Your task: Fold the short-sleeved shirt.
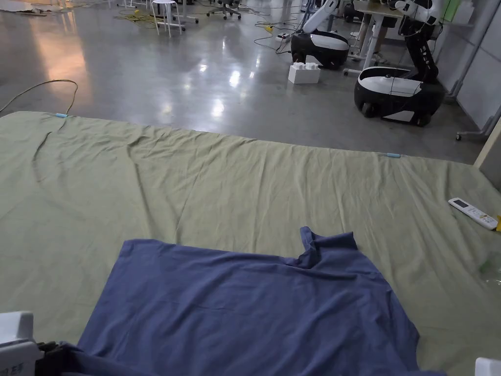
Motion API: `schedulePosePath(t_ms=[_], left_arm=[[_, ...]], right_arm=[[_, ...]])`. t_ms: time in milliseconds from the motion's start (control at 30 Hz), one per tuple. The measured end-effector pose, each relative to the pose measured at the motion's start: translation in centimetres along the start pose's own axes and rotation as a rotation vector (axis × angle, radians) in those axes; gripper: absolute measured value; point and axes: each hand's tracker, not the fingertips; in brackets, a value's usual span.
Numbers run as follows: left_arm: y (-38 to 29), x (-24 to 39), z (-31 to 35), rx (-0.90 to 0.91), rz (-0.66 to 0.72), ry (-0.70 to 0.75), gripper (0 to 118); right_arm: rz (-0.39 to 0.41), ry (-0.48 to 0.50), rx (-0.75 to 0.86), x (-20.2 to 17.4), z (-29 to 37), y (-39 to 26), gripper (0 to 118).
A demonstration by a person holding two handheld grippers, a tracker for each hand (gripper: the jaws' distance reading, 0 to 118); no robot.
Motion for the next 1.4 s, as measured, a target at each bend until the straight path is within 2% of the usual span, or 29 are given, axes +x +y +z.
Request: schedulePosePath(t_ms=[267, 533, 767, 1033, 1100, 1133, 1167, 1200, 1233, 1300, 1333, 1367, 1400], left_arm=[[4.0, 1.0, -3.4, 0.032, 0.013, 0.008, 5], [6.2, 1.1, -7.2, 0.012, 0.047, 0.023, 5], [7.9, 0.9, -9.2, 0.028, 0.106, 0.010, 5], [8.8, 1.7, -12.1, -0.007, 0.110, 0.029, 5], [8.9, 1.7, -12.3, -0.007, 0.105, 0.032, 5], [8.8, 1.8, -12.4, -0.005, 0.096, 0.033, 6], [8.7, 1.9, -12.3, -0.003, 0.093, 0.034, 7], [8.6, 1.8, -12.0, 0.004, 0.083, 0.036, 11], [8.4, 1.9, -11.7, 0.012, 0.074, 0.039, 18], [8.0, 2.0, -11.0, 0.037, 0.056, 0.051, 21], [7.9, 2.0, -10.5, 0.048, 0.050, 0.055, 26], [7.7, 2.2, -9.9, 0.058, 0.049, 0.058, 36], [7.5, 2.4, -9.4, 0.071, 0.045, 0.063, 42]], right_arm=[[-0.020, -0.001, 0.051, -0.2, -3.9, 4.2, 7], [-0.023, -0.013, 0.023, -0.4, -9.7, 7.7, 7], [-0.082, -0.024, -0.007, 0.2, -13.9, 9.1, 7], [-0.022, -0.048, -0.054, -0.5, -17.3, 9.0, 9], [0.005, -0.058, -0.042, -0.7, -17.6, 8.7, 16], [0.027, -0.066, -0.036, -0.9, -17.5, 8.6, 25], [0.046, -0.084, -0.021, -1.1, -17.2, 8.3, 42], [0.061, -0.098, 0.001, -1.3, -16.8, 8.1, 50], [0.064, -0.095, 0.021, -1.4, -16.3, 7.9, 55], [0.046, -0.096, 0.084, -1.6, -15.3, 7.6, 57], [0.041, -0.097, 0.120, -1.8, -14.5, 7.4, 60], [0.039, -0.096, 0.150, -2.1, -13.8, 7.2, 66], [0.038, -0.092, 0.188, -2.6, -12.8, 7.1, 71]])
